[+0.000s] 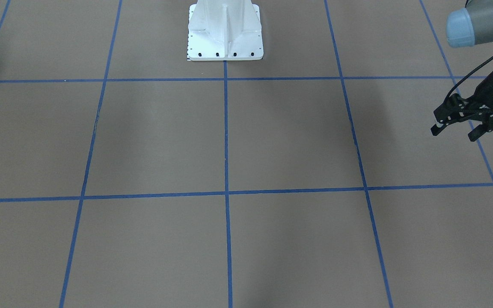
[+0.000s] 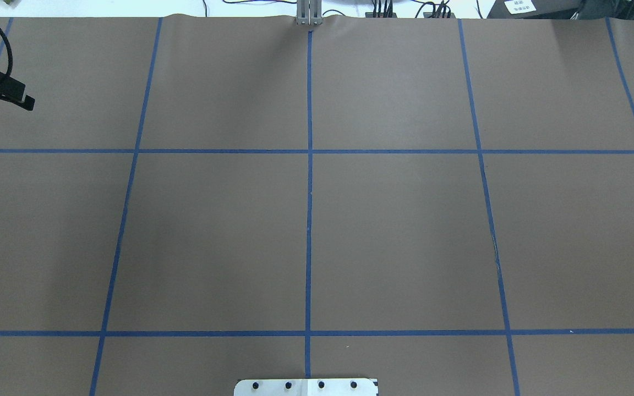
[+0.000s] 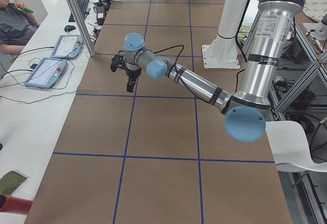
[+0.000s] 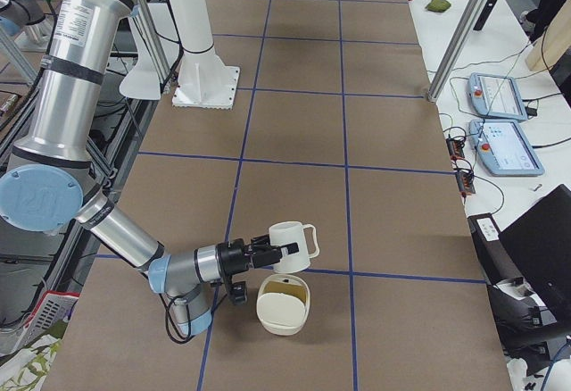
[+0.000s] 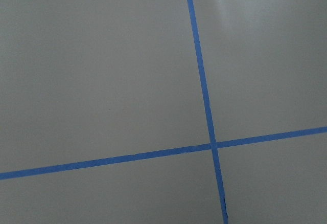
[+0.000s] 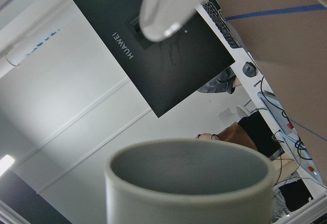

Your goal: Left arm hands cup to right arm to dump lemon

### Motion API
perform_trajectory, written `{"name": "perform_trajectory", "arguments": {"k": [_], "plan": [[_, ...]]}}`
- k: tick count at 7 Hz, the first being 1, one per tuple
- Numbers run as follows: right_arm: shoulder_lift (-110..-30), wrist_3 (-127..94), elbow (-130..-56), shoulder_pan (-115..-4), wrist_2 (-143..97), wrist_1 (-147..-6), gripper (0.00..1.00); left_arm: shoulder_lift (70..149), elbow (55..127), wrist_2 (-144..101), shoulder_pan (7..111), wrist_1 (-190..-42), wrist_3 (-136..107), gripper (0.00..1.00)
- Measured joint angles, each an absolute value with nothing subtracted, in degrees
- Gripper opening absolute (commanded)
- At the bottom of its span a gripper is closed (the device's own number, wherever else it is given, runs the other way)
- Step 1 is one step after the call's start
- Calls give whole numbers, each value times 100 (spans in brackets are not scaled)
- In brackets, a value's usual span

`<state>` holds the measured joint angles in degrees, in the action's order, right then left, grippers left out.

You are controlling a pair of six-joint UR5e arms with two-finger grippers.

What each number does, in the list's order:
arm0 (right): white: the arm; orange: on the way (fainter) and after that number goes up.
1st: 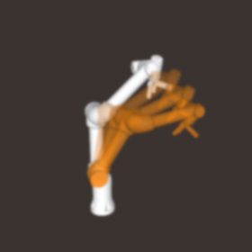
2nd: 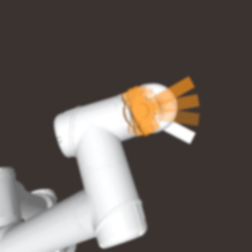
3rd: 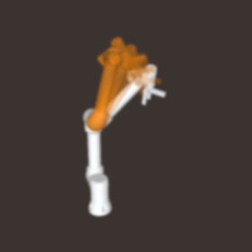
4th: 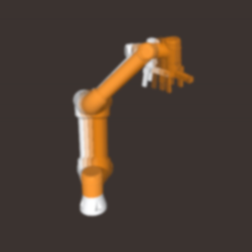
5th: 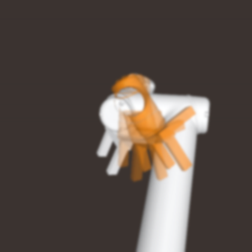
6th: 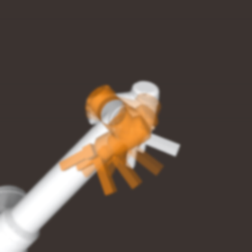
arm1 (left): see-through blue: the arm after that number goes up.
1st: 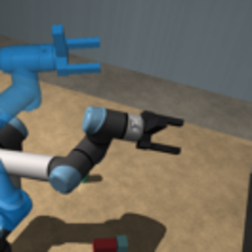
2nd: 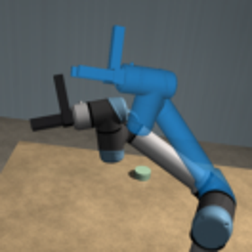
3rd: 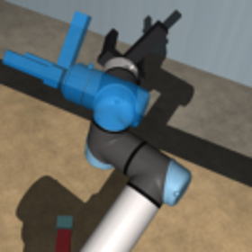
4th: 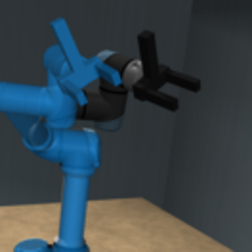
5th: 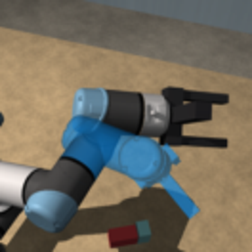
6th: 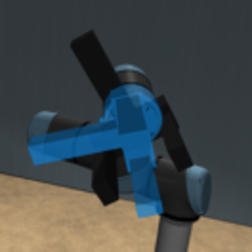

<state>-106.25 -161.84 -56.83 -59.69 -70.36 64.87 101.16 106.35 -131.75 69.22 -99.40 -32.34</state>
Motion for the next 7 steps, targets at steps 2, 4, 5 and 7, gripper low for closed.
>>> {"name": "perform_trajectory", "arguments": {"k": [2,4,5,7], "plan": [[-10660,-14944,-5990,-6024,-7449,6172,0,10107,10631,-13175,6922,-9940,-3234,100],[-10755,-13521,-6461,-6205,-7943,5538,0,10095,10631,-13175,6925,-9940,-3234,100],[-10812,-12648,-6620,-6250,-8047,5308,0,10085,10632,-13175,6926,-9940,-3234,100],[-10854,-10772,-6808,-6283,-8125,5033,0,10063,10634,-13175,6926,-9941,-3234,100]]}}
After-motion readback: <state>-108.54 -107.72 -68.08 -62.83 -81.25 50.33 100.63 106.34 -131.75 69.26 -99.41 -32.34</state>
